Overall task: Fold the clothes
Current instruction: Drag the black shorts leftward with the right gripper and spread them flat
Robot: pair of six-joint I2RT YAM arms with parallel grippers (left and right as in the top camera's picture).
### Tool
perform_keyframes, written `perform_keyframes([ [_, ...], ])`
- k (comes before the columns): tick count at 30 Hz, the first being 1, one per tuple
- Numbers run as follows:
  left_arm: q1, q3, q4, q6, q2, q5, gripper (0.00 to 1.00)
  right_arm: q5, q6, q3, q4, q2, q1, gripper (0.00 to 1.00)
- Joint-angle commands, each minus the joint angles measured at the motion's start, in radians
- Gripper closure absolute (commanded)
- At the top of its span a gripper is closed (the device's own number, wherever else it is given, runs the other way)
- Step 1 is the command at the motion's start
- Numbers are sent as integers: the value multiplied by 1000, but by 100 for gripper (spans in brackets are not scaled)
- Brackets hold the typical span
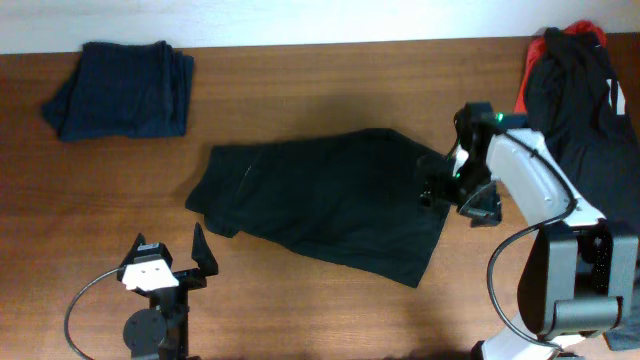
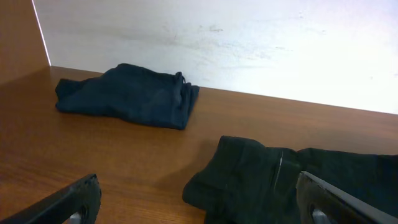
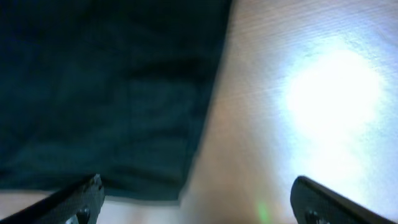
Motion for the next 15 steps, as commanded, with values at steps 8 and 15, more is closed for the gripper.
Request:
perform_keyframes([
  [8,3,-7,0,-5,-5,3,1,-240,-14,-362,348,-3,42,19],
  [15,3,-7,0,-5,-5,3,1,-183,13,-302,407,-4,48,96],
])
